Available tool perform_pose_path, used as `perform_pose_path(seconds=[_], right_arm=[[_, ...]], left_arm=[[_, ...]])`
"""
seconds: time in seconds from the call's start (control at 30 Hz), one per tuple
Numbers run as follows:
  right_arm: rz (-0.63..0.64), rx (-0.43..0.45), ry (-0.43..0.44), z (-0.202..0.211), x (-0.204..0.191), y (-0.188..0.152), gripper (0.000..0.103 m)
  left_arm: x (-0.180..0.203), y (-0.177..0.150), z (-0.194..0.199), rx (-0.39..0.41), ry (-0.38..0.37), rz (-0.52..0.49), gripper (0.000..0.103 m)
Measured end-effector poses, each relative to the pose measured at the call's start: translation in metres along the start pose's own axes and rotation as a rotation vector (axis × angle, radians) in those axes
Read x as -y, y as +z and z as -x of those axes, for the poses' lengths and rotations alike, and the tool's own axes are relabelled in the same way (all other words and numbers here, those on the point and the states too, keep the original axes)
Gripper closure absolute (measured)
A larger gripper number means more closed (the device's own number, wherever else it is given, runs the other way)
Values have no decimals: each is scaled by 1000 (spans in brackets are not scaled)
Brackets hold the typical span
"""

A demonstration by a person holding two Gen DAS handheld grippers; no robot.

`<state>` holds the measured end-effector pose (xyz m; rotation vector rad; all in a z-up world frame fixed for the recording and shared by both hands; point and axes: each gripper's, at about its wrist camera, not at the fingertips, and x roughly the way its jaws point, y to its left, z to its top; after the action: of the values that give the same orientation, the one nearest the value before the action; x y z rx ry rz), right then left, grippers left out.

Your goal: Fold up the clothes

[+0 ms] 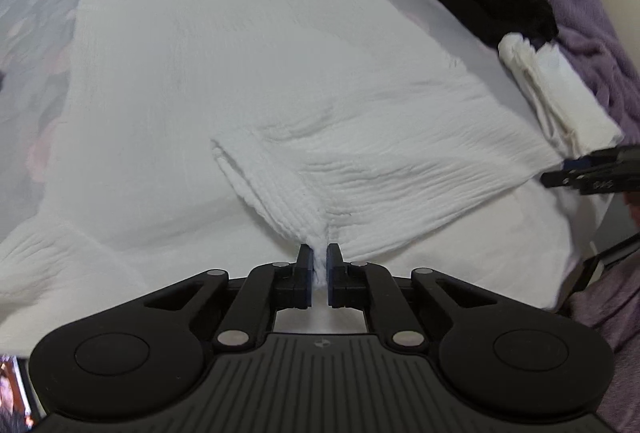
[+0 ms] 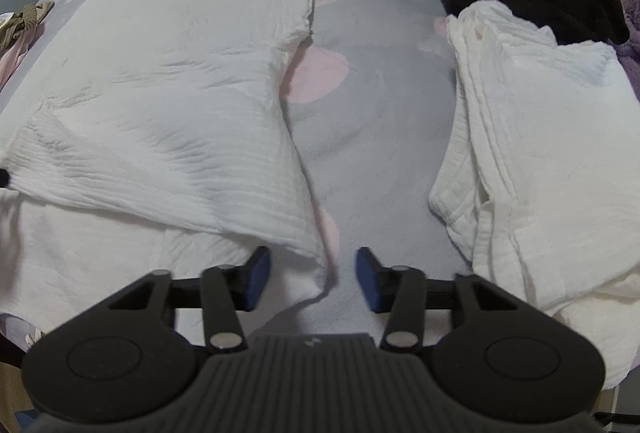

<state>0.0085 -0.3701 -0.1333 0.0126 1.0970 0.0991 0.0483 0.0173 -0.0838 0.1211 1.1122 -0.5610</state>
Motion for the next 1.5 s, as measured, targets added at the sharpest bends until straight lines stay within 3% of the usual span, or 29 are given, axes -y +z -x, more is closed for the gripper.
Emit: perform_pose_path(seconds=[0.07,0.17,0.3,0.4,0.53,0.6,0.83,1.13,1.27,1.33,1.5], right_arm=[[12,5,-4,2,-2,-1,69],[27,-8,-20,2,-4,-3,96],[44,-42,-39,2,-4,-6,99],[53,-49,-42,4,-5,-7,98],[47,-45,-24,12,-6,-1,88],[50,-25,-8,20,-9,5,67],[60,45,49,48,-20,27,58],[155,66,111,42,-69,58,55],[186,67,138,41,-90,67,53],[196,68,150,39,-98,71,52],[214,58,169,28,-112,82,50]], left_arm=[[-4,-3,8,0,18,10,99],[-16,-10,5,-38,61,36,99],[-19,-20,-12,-102,74,17,99],[-18,-23,-17,-101,82,-2,99],[-22,-21,-11,-89,62,21,95],[-22,-20,-4,-82,62,20,84],[-36,-13,41,-12,96,49,65],[-126,-11,107,33,384,159,63],[-163,-15,114,40,528,182,53],[-181,-17,115,48,580,204,51],[-212,-21,99,44,631,243,49]])
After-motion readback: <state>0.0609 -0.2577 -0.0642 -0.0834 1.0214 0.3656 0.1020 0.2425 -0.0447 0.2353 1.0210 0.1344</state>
